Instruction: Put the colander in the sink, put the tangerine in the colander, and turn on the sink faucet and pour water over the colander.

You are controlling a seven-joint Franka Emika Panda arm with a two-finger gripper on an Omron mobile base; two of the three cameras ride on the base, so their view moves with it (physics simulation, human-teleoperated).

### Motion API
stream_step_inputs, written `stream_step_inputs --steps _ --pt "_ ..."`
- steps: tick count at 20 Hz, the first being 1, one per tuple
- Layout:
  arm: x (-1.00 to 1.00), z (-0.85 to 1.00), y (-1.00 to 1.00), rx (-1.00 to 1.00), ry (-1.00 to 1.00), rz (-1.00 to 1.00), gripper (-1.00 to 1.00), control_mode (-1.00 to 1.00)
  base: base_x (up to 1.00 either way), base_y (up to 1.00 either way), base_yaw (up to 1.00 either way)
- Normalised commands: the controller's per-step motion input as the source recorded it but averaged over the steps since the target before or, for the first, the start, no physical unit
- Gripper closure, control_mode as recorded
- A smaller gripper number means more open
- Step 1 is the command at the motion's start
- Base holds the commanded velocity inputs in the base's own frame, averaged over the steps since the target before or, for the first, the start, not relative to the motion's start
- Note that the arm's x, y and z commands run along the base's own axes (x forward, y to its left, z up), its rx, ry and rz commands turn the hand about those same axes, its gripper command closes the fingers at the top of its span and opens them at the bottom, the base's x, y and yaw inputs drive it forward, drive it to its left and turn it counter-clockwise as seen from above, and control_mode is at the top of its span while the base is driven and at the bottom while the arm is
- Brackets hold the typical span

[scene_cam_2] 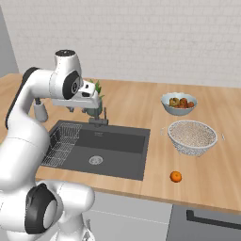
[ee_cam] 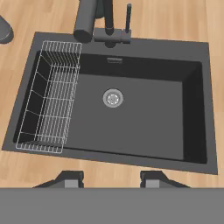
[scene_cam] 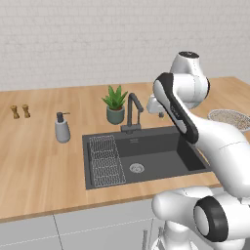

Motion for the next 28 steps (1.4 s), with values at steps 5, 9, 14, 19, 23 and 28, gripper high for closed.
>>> stream_step_inputs --steps 5,9,14,19,23,28 --pt "-0.08 0.0 -0.18 0.0 -0.01 0.0 -1.0 -1.0 0.0 0.0 0.0" --pt "-0.13 0.05 -0.75 0.0 0.0 0.0 -1.0 -1.0 0.0 0.0 0.0" --pt "-0.01 0.13 -0.96 0.0 0.06 0.0 -1.0 -1.0 0.0 0.0 0.0" --pt "0.0 0.0 -1.0 0.0 0.13 0.0 -1.0 -1.0 0.0 0.0 0.0" --pt "0.0 -0.04 -0.97 0.0 0.14 0.0 -1.0 -1.0 0.0 0.0 0.0" --pt "0.0 -0.33 -0.82 0.04 0.04 0.0 -1.0 -1.0 0.0 0.0 0.0"
